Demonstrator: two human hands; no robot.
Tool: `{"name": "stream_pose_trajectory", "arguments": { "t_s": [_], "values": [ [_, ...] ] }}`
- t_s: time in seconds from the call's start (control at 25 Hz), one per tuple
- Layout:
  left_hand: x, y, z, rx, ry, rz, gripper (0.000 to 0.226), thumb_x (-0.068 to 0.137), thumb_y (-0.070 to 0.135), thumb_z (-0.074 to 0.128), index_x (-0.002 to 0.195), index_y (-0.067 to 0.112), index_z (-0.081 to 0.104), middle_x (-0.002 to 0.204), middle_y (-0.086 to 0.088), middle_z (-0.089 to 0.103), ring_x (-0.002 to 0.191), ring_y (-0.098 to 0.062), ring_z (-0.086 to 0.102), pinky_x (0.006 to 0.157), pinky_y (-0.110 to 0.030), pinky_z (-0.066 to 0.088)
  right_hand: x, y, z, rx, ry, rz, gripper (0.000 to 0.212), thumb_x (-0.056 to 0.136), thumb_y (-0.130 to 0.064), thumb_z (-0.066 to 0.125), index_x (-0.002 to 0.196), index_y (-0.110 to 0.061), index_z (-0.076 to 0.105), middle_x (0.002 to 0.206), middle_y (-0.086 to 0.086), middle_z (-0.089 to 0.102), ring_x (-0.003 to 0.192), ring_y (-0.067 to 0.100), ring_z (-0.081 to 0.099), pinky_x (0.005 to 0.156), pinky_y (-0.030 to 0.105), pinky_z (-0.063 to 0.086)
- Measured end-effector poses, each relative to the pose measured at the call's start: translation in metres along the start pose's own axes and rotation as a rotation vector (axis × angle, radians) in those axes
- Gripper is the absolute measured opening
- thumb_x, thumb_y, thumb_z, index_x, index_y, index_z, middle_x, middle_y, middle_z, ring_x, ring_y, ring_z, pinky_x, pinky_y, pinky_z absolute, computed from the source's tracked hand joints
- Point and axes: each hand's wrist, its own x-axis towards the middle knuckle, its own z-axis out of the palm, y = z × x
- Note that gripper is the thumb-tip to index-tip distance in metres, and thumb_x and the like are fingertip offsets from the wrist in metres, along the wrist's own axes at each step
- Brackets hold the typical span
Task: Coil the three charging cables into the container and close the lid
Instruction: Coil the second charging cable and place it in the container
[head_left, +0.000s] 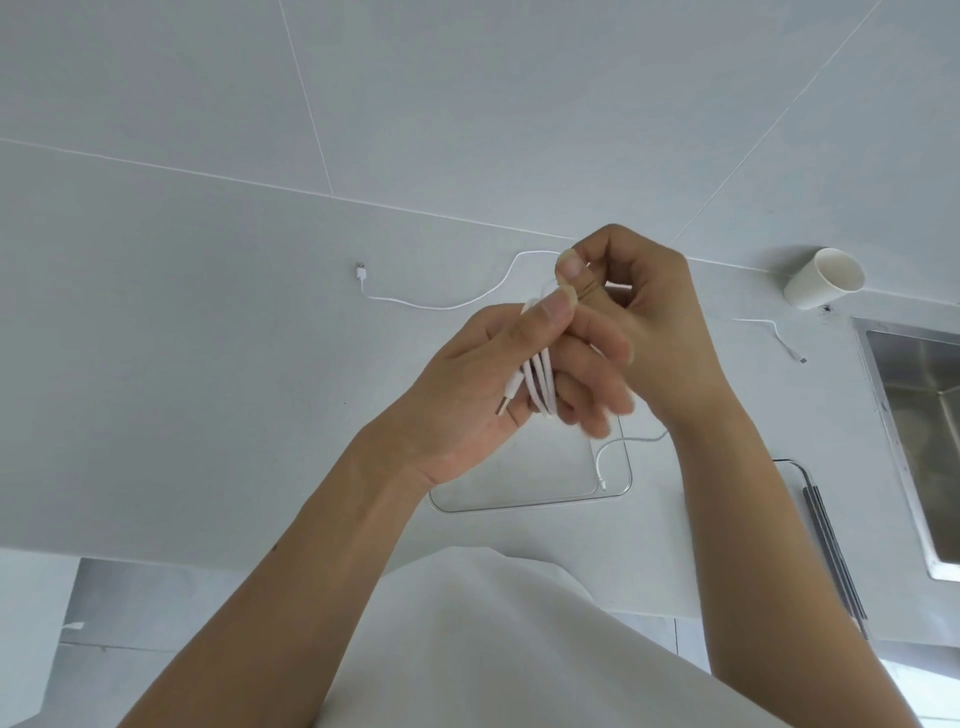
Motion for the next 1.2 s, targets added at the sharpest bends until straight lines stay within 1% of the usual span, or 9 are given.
{"name": "stream_pose_trajectory", "arguments": {
  "t_s": [0.16,0.2,0.28,0.4,0.56,0.72,0.88,1.12,1.2],
  "values": [
    [0.002,0.0,-0.003,-0.067,0.107,0.062,0.045,0.104,0.023,0.029,0.11,0.016,0.073,0.106,0.0,0.076,0.089,-0.01,0.073,0.073,-0.017,0.053,-0.006,0.01,0.005,0.004,-0.108,0.053,0.015,0.086,-0.015,0.051,0.084,-0.006,0.064,0.083,0.029,0.065,0.076,0.045,0.063,0.065,0.051,0.054],
    [0.002,0.001,-0.003,-0.062,0.116,0.085,0.043,0.105,0.019,0.029,0.116,0.016,0.07,0.113,0.0,0.074,0.098,-0.011,0.071,0.076,-0.017,0.053,-0.008,0.012,0.005,-0.019,-0.129,0.036,0.016,0.086,-0.009,0.048,0.083,-0.007,0.063,0.078,0.018,0.068,0.074,0.038,0.065,0.065,0.043,0.053],
    [0.002,0.001,-0.005,-0.047,0.135,0.124,0.038,0.106,0.017,0.029,0.124,0.015,0.063,0.122,0.002,0.07,0.112,-0.011,0.066,0.083,-0.016,0.051,-0.013,0.015,0.006,-0.078,-0.143,0.004,0.022,0.092,0.001,0.048,0.076,-0.008,0.061,0.061,-0.011,0.062,0.058,0.004,0.061,0.06,0.014,0.044],
    [0.001,0.003,-0.009,-0.065,0.192,0.155,0.037,0.107,0.018,0.026,0.131,0.009,0.053,0.128,0.003,0.067,0.123,-0.013,0.059,0.09,-0.017,0.049,-0.019,0.015,0.009,-0.107,-0.184,0.011,0.024,0.1,-0.007,0.051,0.079,0.0,0.06,0.062,-0.004,0.058,0.051,-0.002,0.054,0.053,0.005,0.036],
    [0.002,0.003,-0.012,-0.138,0.314,0.188,0.043,0.109,0.018,0.024,0.139,-0.007,0.04,0.132,-0.006,0.063,0.125,-0.015,0.059,0.092,-0.019,0.048,-0.024,0.007,0.011,-0.135,-0.258,0.012,0.022,0.101,-0.025,0.056,0.08,-0.028,0.062,0.059,-0.008,0.058,0.049,0.005,0.044,0.053,0.012,0.033],
    [0.003,-0.002,-0.016,-0.124,0.402,0.23,0.045,0.109,0.021,0.025,0.138,-0.011,0.036,0.135,-0.01,0.061,0.124,-0.017,0.059,0.091,-0.02,0.048,-0.027,0.002,0.009,-0.22,-0.282,0.022,0.018,0.099,-0.027,0.061,0.081,-0.025,0.064,0.06,0.004,0.06,0.049,0.013,0.041,0.051,0.017,0.032],
    [0.005,-0.004,-0.026,-0.024,0.524,0.283,0.036,0.109,0.021,0.027,0.134,-0.001,0.039,0.134,-0.008,0.06,0.124,-0.016,0.06,0.094,-0.023,0.049,-0.031,-0.003,0.003,-0.198,-0.303,0.038,0.023,0.097,-0.028,0.063,0.075,-0.019,0.063,0.061,0.008,0.059,0.055,0.026,0.047,0.05,0.022,0.035],
    [0.004,-0.01,-0.034,0.261,0.566,0.179,0.03,0.109,0.028,0.022,0.127,0.023,0.045,0.126,0.002,0.066,0.117,-0.011,0.064,0.095,-0.024,0.05,-0.032,-0.021,-0.002,-0.219,-0.295,-0.061,0.021,0.097,-0.026,0.063,0.077,-0.02,0.064,0.066,0.0,0.062,0.05,0.014,0.044,0.049,0.012,0.033],
    [0.003,-0.011,-0.033,0.274,0.543,0.097,0.041,0.107,0.039,0.018,0.133,0.02,0.045,0.114,0.01,0.073,0.109,-0.008,0.068,0.09,-0.02,0.052,-0.029,-0.028,-0.004,-0.209,-0.277,-0.106,0.025,0.097,-0.021,0.064,0.074,-0.03,0.062,0.064,-0.018,0.062,0.049,0.007,0.043,0.05,0.009,0.032]
  ]
}}
